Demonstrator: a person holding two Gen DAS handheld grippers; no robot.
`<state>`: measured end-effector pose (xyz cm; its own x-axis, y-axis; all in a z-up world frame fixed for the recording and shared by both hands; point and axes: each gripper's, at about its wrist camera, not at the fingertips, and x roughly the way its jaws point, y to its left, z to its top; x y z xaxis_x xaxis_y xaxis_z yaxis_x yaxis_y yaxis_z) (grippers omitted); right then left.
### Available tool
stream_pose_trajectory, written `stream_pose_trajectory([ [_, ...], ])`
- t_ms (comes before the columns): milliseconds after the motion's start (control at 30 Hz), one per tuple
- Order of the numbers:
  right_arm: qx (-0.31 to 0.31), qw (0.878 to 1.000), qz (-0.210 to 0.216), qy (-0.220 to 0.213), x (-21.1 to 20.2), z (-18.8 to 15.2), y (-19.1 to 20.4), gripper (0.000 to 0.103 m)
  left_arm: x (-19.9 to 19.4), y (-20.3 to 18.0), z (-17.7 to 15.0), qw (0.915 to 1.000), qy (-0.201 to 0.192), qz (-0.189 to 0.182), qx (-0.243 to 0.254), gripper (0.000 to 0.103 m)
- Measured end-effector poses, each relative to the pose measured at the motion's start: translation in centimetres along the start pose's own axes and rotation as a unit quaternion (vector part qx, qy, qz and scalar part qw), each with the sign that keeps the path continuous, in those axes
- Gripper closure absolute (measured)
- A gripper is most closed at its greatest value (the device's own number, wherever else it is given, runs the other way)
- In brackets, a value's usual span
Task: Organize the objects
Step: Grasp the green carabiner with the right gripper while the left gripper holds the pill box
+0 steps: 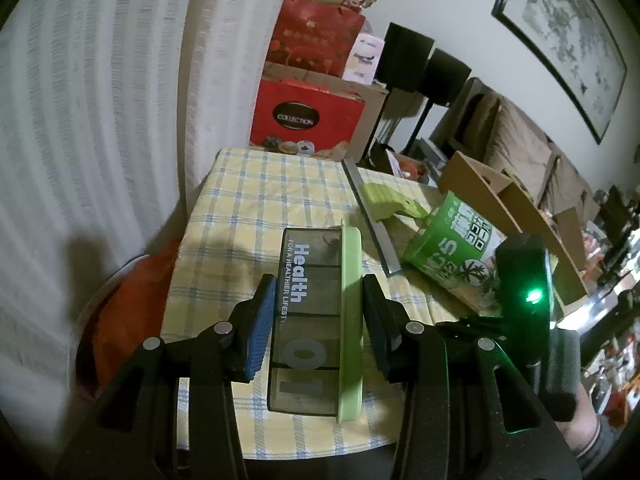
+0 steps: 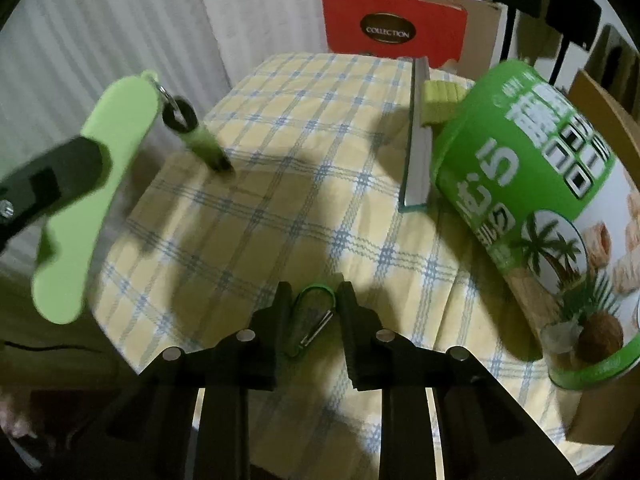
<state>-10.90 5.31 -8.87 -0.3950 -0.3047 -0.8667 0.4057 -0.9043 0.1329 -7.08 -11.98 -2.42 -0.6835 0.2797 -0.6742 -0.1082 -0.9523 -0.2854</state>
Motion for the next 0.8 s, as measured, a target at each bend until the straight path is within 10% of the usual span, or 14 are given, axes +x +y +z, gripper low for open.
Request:
stream_pose_trajectory([
  [800,0.011,0.99,-0.055,-0.132,-10.8,0.3,-3.4,0.081,-0.2,-6.1,0.6,0.9983,-0.011,0.04,0.04,0.063],
])
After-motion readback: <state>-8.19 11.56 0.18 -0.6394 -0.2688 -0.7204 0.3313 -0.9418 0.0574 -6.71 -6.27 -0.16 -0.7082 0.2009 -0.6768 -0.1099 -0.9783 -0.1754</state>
